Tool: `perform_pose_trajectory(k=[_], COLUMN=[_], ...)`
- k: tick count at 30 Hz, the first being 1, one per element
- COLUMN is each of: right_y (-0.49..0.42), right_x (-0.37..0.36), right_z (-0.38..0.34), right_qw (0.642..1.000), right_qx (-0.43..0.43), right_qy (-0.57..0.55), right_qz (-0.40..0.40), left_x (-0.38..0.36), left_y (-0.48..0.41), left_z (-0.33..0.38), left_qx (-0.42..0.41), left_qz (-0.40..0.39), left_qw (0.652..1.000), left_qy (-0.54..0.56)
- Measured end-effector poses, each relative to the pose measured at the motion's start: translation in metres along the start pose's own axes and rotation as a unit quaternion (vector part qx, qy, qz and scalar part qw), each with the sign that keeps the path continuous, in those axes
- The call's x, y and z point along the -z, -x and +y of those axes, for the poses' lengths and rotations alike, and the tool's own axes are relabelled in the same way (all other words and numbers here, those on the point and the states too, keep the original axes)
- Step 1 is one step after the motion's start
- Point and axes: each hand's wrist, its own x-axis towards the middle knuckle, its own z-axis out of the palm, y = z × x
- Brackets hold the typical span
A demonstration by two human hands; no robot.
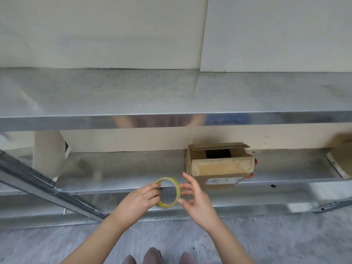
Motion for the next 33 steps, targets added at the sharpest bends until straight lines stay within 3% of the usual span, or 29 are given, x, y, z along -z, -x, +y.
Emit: perform_pose_trajectory(k=[4,8,14,19,27,33], right_y=[0.012,0.021,0.038,0.043,0.038,0.027], right_x=[0.035,0.059,0.078,0.084,0.105,0.106], right_z=[0.002,0.009,0.022,0.025,0.022,0.012], right_qw=[0.997,0.991,0.993,0.994,0.992,0.998], right_qx=[-0.013,-0.065,-0.054,-0.02,-0.009,0.01], right_qy=[0.003,-0.072,-0.096,-0.112,-0.124,-0.051], right_qz=[-0.078,-0.094,-0.046,-0.009,-0.025,0.02], left_x=[0.005,0.006,-0.004,-0.006,0.002,0.016], left_y=[-0.007,-0.023,-0.043,-0.063,-0.073,-0.074], left_z=[0.029,0.057,0.114,0.134,0.125,0.109], left_qx=[-0.065,-0.051,0.115,0.205,0.159,0.125], left_qz=[-0.001,-0.008,-0.076,-0.037,0.008,-0.009], left_qw=[0.998,0.998,0.99,0.975,0.985,0.991], left_qy=[-0.023,-0.045,-0.015,0.077,0.072,0.056])
